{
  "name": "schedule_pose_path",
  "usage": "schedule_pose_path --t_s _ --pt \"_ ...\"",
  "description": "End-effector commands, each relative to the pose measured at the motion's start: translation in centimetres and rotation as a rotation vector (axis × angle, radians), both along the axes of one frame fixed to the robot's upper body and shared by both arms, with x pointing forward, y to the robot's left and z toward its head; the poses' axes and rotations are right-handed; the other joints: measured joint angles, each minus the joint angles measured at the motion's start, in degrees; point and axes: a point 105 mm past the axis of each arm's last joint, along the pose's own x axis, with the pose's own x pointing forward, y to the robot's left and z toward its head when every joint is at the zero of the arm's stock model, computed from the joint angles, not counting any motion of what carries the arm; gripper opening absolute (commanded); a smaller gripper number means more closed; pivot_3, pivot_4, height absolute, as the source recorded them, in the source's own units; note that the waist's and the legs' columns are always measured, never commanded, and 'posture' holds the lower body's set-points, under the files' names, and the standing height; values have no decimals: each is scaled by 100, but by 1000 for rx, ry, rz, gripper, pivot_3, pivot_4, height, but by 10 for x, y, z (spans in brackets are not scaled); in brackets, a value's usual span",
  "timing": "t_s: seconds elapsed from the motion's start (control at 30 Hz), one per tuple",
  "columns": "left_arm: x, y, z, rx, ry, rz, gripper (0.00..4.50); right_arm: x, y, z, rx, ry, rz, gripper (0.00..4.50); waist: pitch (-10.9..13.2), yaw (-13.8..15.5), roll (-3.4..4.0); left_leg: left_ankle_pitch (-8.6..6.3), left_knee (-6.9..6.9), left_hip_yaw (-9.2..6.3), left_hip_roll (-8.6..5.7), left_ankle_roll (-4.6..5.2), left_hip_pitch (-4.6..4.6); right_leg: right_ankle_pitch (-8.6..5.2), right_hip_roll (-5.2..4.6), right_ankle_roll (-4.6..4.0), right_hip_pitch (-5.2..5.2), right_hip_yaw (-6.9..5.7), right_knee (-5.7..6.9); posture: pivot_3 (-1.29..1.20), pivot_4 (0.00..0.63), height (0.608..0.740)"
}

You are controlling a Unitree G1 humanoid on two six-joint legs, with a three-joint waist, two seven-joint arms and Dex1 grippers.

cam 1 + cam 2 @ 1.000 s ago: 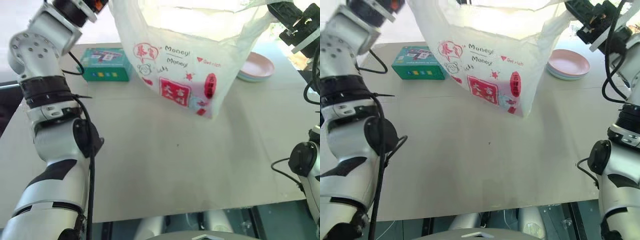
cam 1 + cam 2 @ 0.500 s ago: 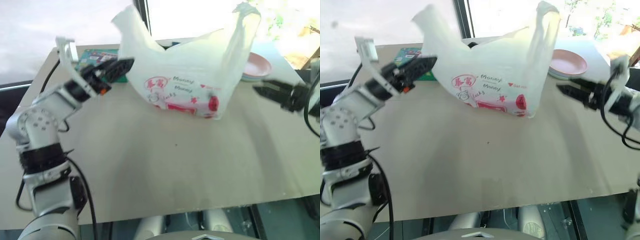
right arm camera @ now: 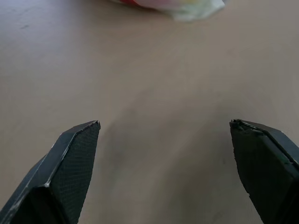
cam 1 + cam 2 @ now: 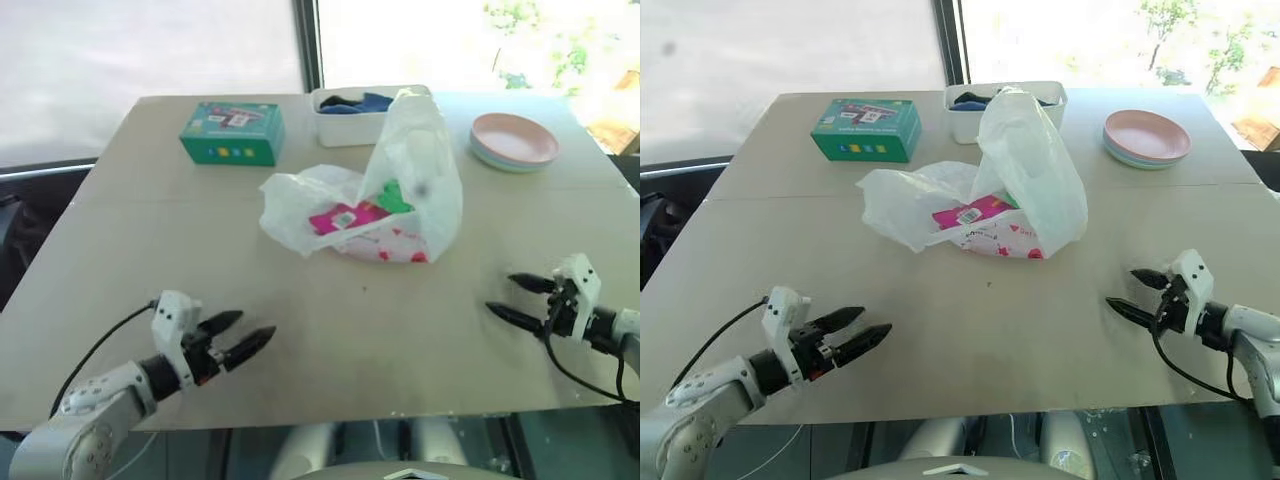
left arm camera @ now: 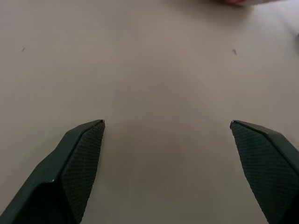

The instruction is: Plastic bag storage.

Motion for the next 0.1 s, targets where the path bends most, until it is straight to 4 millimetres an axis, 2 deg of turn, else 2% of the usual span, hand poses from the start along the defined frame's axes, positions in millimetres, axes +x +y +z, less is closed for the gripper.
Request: schedule_pose_path --t_s 0.03,0.1 --pt "-1 12 12 61 -96 38 4477 -2 -14 15 -32 -99 20 4500 0 21 0 -1 -3 0 0 1 5 0 0 0 3 -1 -3 0 150 740" --pt "-4 17 15 67 -110 41 4477 1 -15 23 -20 -127 24 4500 1 29 1 -3 -4 0 1 5 5 0 0 0 4 0 -6 0 150 740"
